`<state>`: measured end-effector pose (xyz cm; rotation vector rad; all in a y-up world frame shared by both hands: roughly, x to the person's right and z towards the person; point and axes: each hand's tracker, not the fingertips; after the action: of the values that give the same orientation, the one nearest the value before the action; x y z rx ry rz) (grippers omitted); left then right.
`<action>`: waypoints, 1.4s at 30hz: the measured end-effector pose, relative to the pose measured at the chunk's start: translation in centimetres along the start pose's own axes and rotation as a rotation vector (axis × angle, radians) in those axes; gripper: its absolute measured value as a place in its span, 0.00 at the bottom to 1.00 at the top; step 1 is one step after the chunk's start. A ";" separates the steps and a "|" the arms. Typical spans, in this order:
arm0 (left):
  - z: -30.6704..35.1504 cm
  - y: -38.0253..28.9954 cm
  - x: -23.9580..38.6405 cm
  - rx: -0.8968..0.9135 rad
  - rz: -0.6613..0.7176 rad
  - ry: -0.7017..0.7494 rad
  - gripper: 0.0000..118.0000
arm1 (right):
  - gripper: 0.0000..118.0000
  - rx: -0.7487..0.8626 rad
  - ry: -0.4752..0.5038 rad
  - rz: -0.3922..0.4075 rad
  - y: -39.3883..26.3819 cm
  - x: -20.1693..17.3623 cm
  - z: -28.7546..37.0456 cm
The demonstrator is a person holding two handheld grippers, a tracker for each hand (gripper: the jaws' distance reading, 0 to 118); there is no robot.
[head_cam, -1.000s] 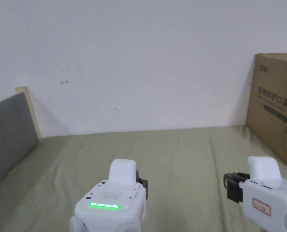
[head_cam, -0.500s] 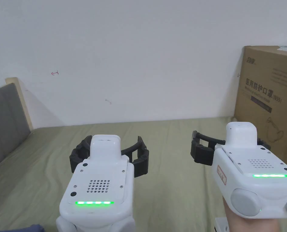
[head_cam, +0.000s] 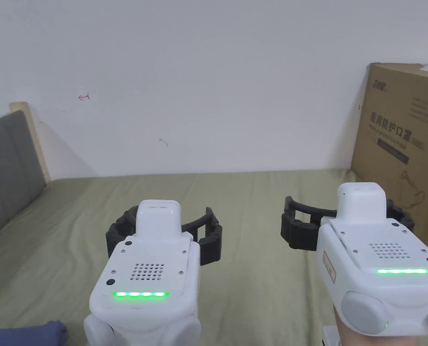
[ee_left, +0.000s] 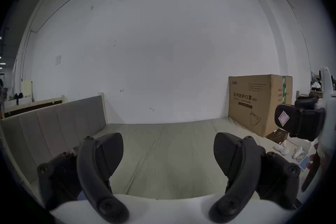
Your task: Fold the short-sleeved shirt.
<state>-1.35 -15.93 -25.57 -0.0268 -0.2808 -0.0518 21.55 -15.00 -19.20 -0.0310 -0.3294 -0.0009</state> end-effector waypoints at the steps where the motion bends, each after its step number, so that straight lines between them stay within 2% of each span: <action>1: 0.0 0.0 -0.2 -0.007 0.016 -0.010 0.89 | 1.00 0.000 0.003 0.001 0.0 0.0 0.0; 3: 0.2 0.0 -0.8 -0.005 0.057 -0.048 0.89 | 1.00 -0.001 0.006 0.004 0.0 -0.1 0.0; 8: 0.4 0.3 -1.4 0.004 0.086 -0.030 0.89 | 1.00 -0.018 0.013 0.014 -0.2 -0.3 0.0; 13: 0.2 0.6 -1.3 -0.007 0.047 0.053 0.89 | 1.00 -0.039 0.019 0.018 -0.4 -0.5 -0.1; 18: 0.4 0.7 -2.2 -0.006 0.086 -0.006 0.89 | 1.00 -0.047 0.036 0.007 -0.4 -0.6 -0.2; 26: 0.1 0.8 -2.8 -0.038 0.116 -0.007 0.89 | 1.00 -0.063 0.046 -0.007 -0.6 -0.7 -0.4; 29: -0.2 1.0 -2.6 -0.057 0.114 0.031 0.89 | 1.00 -0.068 0.044 -0.012 -0.8 -0.7 -0.5; 36: -0.1 1.0 -2.9 -0.072 0.142 0.009 0.89 | 1.00 -0.079 0.052 0.000 -1.1 -0.8 -0.5; 39: -0.5 1.0 -2.5 -0.096 0.109 0.089 0.89 | 1.00 -0.087 0.057 0.002 -1.2 -0.9 -0.5; 42: -0.6 0.8 -2.7 -0.098 0.107 0.074 0.88 | 1.00 -0.091 0.064 0.002 -1.4 -1.0 -0.5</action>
<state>-3.73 -15.03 -26.90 -0.1365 -0.2027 0.0399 20.76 -16.37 -19.92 -0.1211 -0.2649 -0.0154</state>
